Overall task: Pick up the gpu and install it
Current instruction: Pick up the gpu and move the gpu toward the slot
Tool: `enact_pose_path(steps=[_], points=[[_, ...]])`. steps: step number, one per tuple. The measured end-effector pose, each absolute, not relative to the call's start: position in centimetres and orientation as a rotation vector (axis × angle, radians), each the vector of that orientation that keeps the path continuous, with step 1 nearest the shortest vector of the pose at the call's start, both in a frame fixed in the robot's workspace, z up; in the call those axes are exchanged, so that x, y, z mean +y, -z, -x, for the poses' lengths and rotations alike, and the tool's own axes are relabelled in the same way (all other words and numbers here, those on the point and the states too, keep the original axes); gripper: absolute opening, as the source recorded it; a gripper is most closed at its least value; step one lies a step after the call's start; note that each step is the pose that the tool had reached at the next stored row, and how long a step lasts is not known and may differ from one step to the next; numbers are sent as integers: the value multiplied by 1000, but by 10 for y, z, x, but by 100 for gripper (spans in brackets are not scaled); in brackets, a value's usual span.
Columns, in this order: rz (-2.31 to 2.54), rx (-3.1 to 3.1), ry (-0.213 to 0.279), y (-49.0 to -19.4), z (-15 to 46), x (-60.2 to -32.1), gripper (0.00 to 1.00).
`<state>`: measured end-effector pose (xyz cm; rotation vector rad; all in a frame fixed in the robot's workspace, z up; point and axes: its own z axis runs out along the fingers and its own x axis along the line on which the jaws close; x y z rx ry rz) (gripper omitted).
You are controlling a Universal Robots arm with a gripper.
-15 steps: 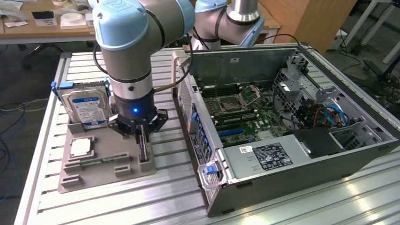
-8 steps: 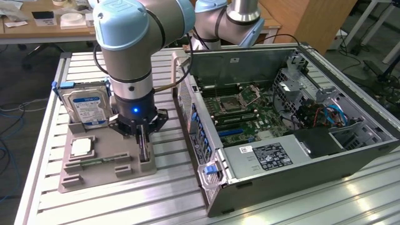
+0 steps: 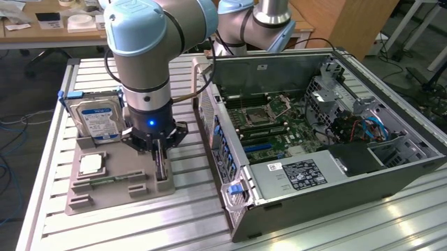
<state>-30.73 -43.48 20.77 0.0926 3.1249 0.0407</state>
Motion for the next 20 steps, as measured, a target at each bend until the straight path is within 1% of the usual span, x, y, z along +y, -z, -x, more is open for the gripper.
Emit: enact_pose_path(steps=[5,20], points=[[-93,3125,-43,-213,307,-435,28],[-93,3125,-51,-281,307,-435,28]])
